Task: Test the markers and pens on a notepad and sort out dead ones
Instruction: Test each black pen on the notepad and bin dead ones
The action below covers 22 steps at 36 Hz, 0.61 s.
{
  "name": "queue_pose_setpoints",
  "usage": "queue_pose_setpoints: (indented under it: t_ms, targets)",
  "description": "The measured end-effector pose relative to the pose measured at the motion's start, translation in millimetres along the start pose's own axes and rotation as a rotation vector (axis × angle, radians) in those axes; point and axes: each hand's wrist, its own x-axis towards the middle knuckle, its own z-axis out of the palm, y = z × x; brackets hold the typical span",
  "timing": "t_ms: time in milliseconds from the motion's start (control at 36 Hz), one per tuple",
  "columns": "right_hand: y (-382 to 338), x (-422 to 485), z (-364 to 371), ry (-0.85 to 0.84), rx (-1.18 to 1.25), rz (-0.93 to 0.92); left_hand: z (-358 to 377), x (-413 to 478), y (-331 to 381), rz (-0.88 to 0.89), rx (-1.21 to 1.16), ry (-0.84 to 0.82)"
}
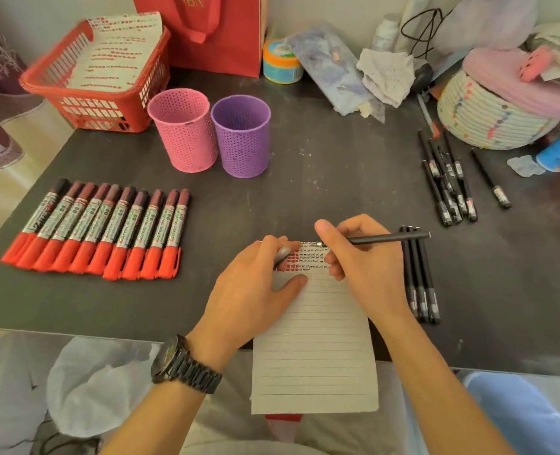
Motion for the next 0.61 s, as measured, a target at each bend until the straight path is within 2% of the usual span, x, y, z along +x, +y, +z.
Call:
queue_pose_setpoints:
  t_ms: [250,417,611]
  targets:
    - [13,-4,7,0.084,-0.066,-0.050,0,1,-1,-0.044,-0.023,0.006]
    - [21,-4,8,0.110,-0.217,-0.069,-1,0,0,-0.042,-0.016,0.011]
    - [24,-3,8,0.121,-0.201,-0.053,-1,0,1,-0.044,-0.019,0.018]
